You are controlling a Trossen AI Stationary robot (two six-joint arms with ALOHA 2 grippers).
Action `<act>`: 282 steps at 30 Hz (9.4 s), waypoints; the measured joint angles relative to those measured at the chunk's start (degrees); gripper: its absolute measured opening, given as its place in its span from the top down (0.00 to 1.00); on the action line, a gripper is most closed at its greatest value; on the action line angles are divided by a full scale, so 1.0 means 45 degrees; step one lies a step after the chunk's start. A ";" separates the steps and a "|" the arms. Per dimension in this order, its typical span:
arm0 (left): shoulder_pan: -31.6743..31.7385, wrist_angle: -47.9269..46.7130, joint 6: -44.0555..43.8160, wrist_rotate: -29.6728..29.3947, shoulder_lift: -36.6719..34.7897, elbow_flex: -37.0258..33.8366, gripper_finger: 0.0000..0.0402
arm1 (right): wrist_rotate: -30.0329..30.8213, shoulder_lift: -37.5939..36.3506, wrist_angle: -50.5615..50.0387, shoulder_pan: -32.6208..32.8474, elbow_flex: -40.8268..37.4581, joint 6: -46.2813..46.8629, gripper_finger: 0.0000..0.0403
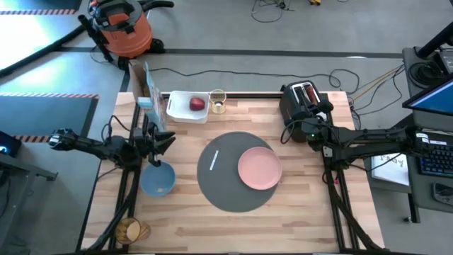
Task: Arrange a breakfast setting
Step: Put the blue bowl beside the pink plate on the gray mat, then pour the cereal from the blue cereal box into the blue bowl on the gray mat
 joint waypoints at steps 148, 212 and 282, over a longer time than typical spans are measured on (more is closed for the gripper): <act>-0.1771 -2.0930 -1.4578 0.8067 1.7955 1.3755 1.00 | -0.0005 -0.0005 0.0000 -0.0002 0.0005 0.0000 0.77; -0.0168 -2.2080 -0.3624 0.6108 2.3737 2.3457 0.66 | 0.0000 -0.0005 0.0000 -0.0002 0.0005 0.0000 0.77; -0.0685 -2.3759 -2.6013 -0.7026 1.4737 0.7674 0.25 | -0.0005 -0.0003 -0.0005 -0.0001 0.0005 0.0000 0.77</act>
